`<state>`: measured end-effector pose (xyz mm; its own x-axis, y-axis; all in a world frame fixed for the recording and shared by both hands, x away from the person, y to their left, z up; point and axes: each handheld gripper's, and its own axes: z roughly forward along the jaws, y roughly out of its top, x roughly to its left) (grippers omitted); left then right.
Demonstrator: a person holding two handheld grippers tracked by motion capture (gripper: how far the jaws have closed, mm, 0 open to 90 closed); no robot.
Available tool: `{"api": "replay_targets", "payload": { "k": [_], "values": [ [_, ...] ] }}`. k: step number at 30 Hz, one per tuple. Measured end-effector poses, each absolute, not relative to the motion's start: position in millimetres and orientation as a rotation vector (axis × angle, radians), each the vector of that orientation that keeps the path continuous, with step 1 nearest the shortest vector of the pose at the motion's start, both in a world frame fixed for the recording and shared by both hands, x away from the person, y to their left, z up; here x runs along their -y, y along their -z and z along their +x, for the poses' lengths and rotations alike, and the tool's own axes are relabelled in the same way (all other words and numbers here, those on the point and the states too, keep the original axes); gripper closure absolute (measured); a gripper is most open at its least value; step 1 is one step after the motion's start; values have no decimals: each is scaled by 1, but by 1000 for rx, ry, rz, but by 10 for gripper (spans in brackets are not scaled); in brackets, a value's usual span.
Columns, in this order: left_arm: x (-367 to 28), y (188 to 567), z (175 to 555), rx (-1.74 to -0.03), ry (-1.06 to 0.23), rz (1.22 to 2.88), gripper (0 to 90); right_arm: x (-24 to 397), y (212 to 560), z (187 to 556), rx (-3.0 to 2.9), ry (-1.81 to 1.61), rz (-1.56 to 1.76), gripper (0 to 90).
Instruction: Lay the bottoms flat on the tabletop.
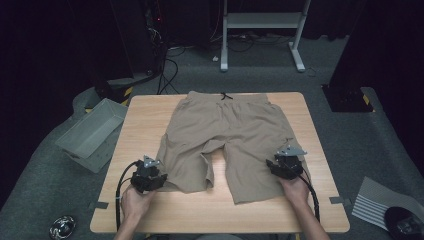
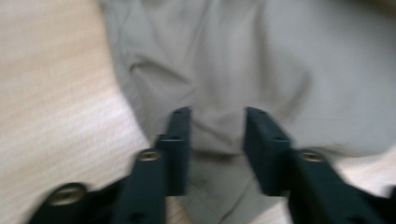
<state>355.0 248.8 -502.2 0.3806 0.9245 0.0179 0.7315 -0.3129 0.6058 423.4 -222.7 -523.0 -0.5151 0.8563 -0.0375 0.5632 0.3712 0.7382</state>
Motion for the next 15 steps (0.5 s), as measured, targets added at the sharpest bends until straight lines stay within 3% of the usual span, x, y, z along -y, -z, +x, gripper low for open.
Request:
{"api": "replay_targets", "payload": {
  "k": [3, 10, 12, 14, 15],
  "values": [
    [-254, 512, 357, -1459, -498, 2065, 489, 223, 523, 423, -2220, -952, 1232, 550],
    [-257, 509, 345, -1420, -525, 2109, 694, 223, 523, 424, -2220, -953, 1233, 549],
    [-263, 509, 341, -1433, -516, 2085, 664, 223, 523, 424, -2220, -952, 1233, 549],
    [-268, 509, 339, -1458, -534, 2057, 531, 223, 523, 424, -2221, -954, 1235, 549],
    [-271, 509, 339, -1469, -520, 2048, 513, 223, 523, 424, -2221, -955, 1235, 549]
  ]
}}
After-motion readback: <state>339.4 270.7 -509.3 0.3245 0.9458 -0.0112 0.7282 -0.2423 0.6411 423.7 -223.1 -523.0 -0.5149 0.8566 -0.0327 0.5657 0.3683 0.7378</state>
